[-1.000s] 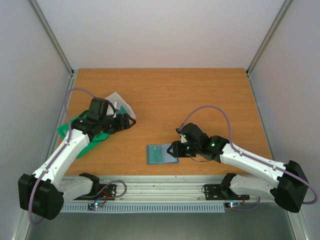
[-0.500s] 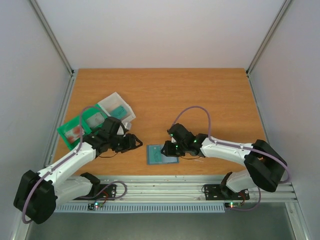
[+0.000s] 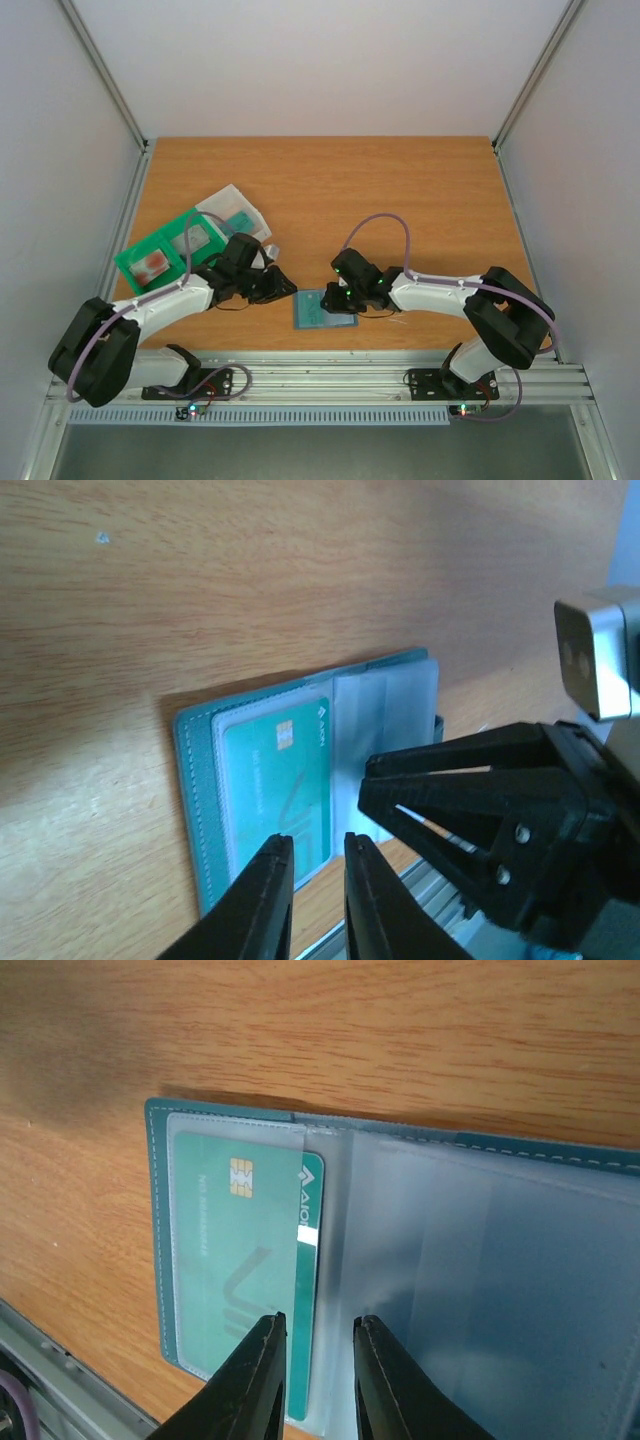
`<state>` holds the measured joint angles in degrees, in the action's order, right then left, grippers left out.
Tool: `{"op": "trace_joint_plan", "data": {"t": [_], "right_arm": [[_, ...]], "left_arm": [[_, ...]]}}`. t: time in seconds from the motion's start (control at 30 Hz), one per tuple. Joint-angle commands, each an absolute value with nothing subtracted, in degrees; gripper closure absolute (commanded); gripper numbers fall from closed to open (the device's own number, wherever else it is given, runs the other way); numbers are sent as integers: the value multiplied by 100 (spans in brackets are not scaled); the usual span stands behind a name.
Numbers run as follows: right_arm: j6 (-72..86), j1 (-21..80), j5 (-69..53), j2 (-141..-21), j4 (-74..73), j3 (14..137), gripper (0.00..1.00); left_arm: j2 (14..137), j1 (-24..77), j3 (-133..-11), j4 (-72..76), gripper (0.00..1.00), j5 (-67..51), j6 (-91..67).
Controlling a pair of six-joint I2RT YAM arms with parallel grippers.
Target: Take the credit cards out of the card holder
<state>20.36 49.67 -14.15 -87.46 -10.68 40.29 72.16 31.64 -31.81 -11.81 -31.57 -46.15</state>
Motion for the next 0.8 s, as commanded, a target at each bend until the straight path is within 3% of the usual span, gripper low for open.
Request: {"op": "trace_joint_plan", "data": {"t": [0.0,0.43,0.77], "right_arm": [[1951,4877,-1419,-8842,-822,4119,78],[2054,4817,-1659,-9098,-394,4000,79],[2195,4783,-1731,-9298,-78,3746,80]], "left_arm": [[7454,3208,-3091,-311,87,-3230,-4728],[8170,3219,-2540,1027,96,-3512,-5100],[8292,3225,-2411,1076,98,-3402,-5056]]}}
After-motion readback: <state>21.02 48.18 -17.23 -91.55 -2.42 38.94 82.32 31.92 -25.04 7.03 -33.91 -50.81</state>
